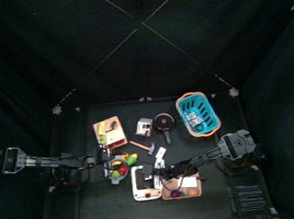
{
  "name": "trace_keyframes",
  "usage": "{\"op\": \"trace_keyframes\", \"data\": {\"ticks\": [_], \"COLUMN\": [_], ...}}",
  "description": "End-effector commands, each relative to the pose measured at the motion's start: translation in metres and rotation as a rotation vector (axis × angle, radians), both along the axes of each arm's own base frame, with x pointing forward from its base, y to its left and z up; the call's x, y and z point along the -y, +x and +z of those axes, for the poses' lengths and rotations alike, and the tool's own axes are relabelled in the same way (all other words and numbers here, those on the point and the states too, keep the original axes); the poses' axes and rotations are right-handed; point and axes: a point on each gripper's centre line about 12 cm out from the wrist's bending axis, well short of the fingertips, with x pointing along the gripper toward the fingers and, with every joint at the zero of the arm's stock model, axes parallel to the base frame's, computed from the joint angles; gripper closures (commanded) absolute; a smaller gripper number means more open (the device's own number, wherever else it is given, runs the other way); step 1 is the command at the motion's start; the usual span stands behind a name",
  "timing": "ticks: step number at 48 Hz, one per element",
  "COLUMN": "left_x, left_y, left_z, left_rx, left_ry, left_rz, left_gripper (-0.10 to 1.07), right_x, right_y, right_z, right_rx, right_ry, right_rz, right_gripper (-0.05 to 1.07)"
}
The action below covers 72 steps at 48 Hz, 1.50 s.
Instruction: Grab green sushi piece on stove
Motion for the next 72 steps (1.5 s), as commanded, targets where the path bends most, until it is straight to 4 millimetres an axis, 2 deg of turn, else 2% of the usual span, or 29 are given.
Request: {"op": "trace_keyframes", "data": {"ticks": [1,10,45,64,72], "left_x": [-0.001,-0.001,-0.001,-0.001,-0.001], "left_y": [0.002,0.002,0.002,0.002,0.002], "left_z": [0.004,0.004,0.004,0.003,0.003], "left_rx": [0.014,0.014,0.014,0.012,0.011], "left_ry": [0.003,0.003,0.003,0.003,0.003], "left_rz": [0.002,0.002,0.002,0.002,0.002], "left_gripper": [0.11,0.11,0.11,0.11,0.11], "right_x": [0.0,0.001,0.004,0.007,0.009], "right_y": [0.003,0.004,0.007,0.006,0.005], "right_z": [0.011,0.004,0.007,0.012,0.017], "right_rx": [0.03,0.015,0.024,0.021,0.017], "right_ry": [0.004,0.001,-0.011,-0.016,-0.025], "right_rz": [0.001,-0.002,0.001,-0.013,-0.023], "right_gripper": [0.08,0.08,0.09,0.41,0.43]}}
